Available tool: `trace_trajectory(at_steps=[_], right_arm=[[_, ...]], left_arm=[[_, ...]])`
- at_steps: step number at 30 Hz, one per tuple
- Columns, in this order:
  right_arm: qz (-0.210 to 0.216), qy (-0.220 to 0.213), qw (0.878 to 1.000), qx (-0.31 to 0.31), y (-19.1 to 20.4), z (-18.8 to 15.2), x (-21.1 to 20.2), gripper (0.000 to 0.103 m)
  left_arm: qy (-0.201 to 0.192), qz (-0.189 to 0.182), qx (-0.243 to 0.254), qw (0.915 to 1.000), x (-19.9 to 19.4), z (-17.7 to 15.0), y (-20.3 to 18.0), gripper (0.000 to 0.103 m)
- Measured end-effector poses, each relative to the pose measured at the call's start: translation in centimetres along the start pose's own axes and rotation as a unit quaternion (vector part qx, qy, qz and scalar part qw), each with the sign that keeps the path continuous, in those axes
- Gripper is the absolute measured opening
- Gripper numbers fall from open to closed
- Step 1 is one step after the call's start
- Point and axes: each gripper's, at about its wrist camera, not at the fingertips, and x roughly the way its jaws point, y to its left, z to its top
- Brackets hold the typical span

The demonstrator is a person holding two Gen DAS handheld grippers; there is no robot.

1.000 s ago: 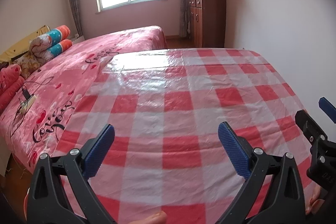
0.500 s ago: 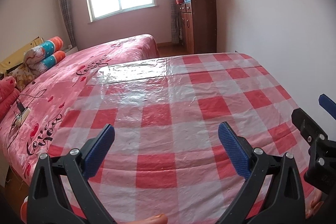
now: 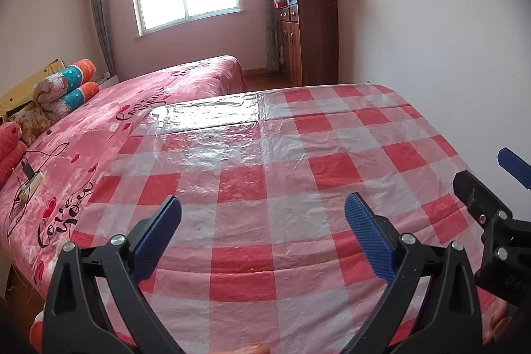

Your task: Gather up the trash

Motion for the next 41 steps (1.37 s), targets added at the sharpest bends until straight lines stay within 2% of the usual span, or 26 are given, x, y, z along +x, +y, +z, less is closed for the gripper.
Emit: trace_trajectory(at_steps=[17, 29, 33, 38, 41], right_arm=[[0.005, 0.011, 1.000, -0.006, 1.1, -0.2, 0.5, 0.097], [0.002, 0.038, 0.999, 0.004, 0.9, -0.3, 1.9, 0.097], [-0.006, 0.067, 0.998, 0.006, 0.8, -0.4, 3.3, 0.097], [-0.002, 0.123, 0.992, 0.000, 1.0, -0.5, 5.6, 0.097], [-0.002, 0.155, 0.988, -0.007, 1.3, -0.8, 6.9, 0.097]], left_arm=[[0.010, -0.009, -0.012, 0.9998, 0.9, -0.4, 0.9, 0.099], [0.026, -0.014, -0.008, 0.9995, 2.6, -0.8, 0.6, 0.099], [0.057, -0.019, -0.013, 0.9981, 4.4, -1.2, 0.6, 0.099], [0.124, -0.019, -0.020, 0.9919, 7.3, -1.6, 0.5, 0.099], [0.142, -0.023, -0.016, 0.9895, 8.2, -1.8, 0.3, 0.099]])
